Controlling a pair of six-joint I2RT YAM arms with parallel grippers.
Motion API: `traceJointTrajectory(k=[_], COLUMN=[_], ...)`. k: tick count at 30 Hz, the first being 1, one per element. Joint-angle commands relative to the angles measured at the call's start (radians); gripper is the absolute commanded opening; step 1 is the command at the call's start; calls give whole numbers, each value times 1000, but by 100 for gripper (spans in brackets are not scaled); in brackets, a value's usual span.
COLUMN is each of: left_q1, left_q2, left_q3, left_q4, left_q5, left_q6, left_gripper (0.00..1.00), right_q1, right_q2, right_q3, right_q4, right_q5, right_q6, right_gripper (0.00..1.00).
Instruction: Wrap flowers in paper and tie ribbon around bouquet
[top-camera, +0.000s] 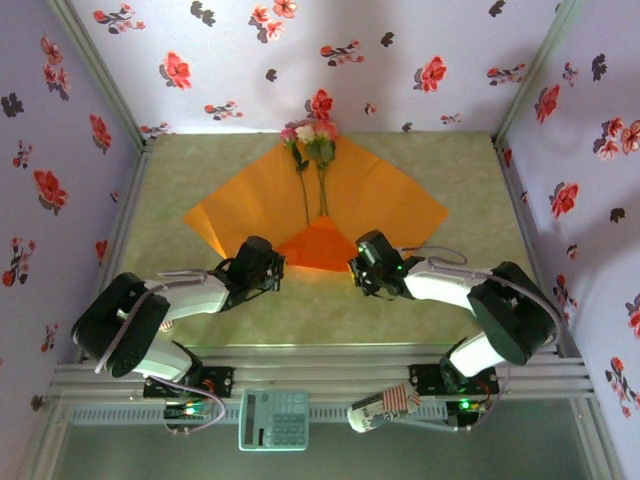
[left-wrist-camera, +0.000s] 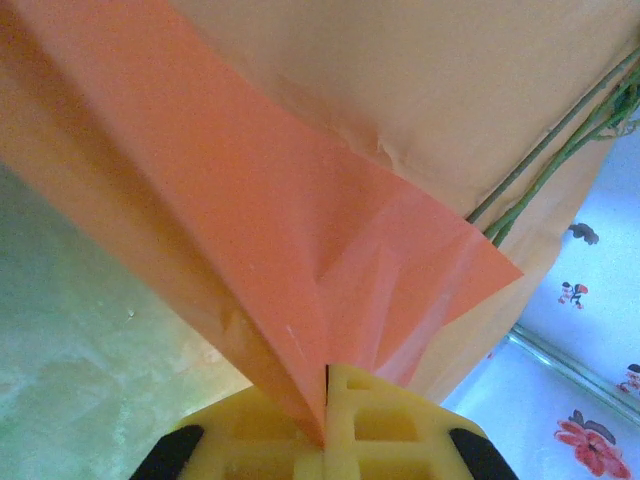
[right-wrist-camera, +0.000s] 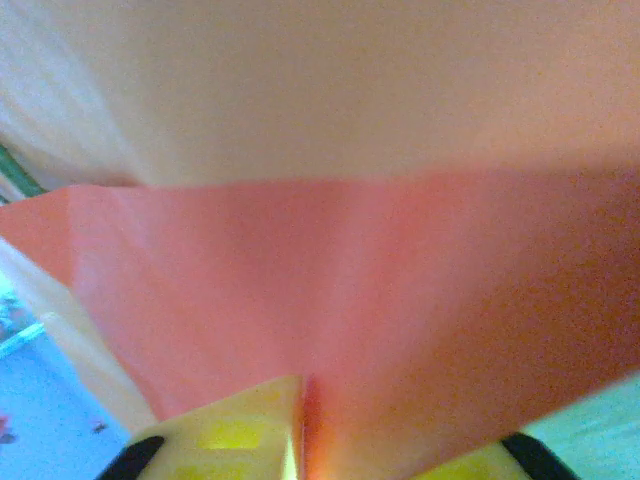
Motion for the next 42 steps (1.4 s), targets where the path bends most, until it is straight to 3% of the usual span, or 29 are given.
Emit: traceJointTrajectory(k=[1,3,4,5,6,10,11,13,18,23,28,37,40,42], left_q1=[4,5,4,5,4,4,4,4,5,7,41,73,84,90], left_q2=[-13,-12,-13,-15,-17,-20,-20,-19,-32,-61,-46,-97,-113,-120], left_q3=[10,11,11,11,11,11,11,11,11,11,-4,-42,-58,-57], left_q4=[-25,-23,-26,-28,-32,-39,-39,-37,-64,-158,-153,-194,-191,-200], left_q5=[-20,-19,-20,-20,-20,-20,-20,-20,-20,-21,-33,-66,-66,-66], left_q6=[20,22,21,20,21,20,22,23,26,41,102,179,205,226], left_gripper=[0,0,0,0,0,0,0,0,0,34,43,32,17,2], right_q1=[-15,-21,-26,-30,-33,-48,-49,-52,-51,-54,-55,-58,-59,-58], right_q2=[-34,-48,-55,-62,-65,-76,-78,-77,-85,-87,-80,-76,-74,-72], right_q3=[-32,-39,-38,-33,-29,-32,-38,-49,-42,-40,-39,-37,-38,-38], right_q4=[-82,-85,-97,-116,-132,-160,-160,-145,-151,-159,-146,-154,-151,-151], right_q5=[52,67,73,78,82,84,85,87,101,94,81,71,69,71], right_q6=[-23,-24,-30,-38,-45,-66,-69,-69,-80,-81,-77,-78,-77,-75], right_gripper=[0,0,10,27,35,27,22,2,0,0,0,0,0,0])
